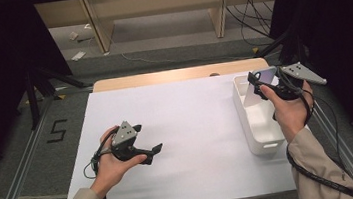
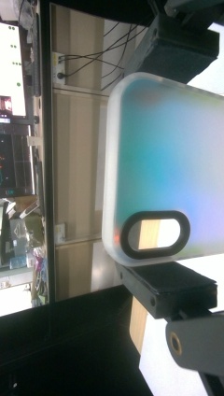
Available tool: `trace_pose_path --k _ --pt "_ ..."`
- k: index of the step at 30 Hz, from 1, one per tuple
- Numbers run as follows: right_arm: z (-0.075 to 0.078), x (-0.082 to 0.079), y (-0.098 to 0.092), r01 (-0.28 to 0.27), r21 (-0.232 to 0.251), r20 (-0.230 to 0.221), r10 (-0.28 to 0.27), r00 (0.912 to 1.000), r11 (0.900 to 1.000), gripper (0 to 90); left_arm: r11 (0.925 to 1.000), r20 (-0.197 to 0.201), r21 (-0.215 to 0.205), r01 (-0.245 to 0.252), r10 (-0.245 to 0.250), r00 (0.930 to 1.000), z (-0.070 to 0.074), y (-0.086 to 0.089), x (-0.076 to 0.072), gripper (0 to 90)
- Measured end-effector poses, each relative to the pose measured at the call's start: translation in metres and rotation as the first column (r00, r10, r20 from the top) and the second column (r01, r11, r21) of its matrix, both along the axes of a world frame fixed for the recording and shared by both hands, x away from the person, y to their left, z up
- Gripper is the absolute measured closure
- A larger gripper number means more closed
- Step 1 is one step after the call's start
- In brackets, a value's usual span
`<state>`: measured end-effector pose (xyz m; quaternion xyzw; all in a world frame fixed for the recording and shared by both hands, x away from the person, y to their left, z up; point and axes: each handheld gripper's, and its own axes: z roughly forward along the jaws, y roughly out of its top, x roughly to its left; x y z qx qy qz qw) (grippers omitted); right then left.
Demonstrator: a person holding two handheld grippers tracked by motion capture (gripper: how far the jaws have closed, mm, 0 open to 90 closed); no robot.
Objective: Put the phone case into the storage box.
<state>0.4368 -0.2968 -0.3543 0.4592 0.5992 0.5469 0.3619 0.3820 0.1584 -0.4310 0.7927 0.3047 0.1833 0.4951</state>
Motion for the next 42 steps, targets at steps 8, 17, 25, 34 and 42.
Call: trace_pose_path --k 8,17,25,34,42 --pt "-0.0008 0.0014 -0.0020 0.011 -0.007 0.001 -0.011 0.9999 1.000 18.2 1.0000 -0.001 -0.002 0.001 -0.001 1.0000 -0.0002 0.0002 0.0001 1.7" --pt "-0.0027 0.0024 -0.0049 0.023 -0.017 -0.005 -0.023 0.9997 1.000 18.2 1.0000 -0.001 -0.001 -0.003 0.003 1.0000 0.0000 0.0004 -0.0004 1.8" --pt "-0.0038 0.0034 -0.0049 0.025 -0.022 -0.012 -0.025 0.9996 0.999 18.2 1.0000 0.000 0.000 -0.003 0.003 1.0000 0.0000 0.0004 -0.0006 1.9" --pt "-0.0057 0.0068 -0.0062 0.026 -0.034 -0.027 -0.027 0.9993 0.999 18.2 1.0000 0.002 0.001 -0.004 0.004 1.0000 0.0005 0.0011 0.0000 2.0" --pt "-0.0080 0.0098 -0.0064 0.027 -0.039 -0.038 -0.029 0.9989 0.999 18.2 1.0000 0.003 0.001 -0.005 0.005 1.0000 0.0004 0.0014 -0.0003 2.1"
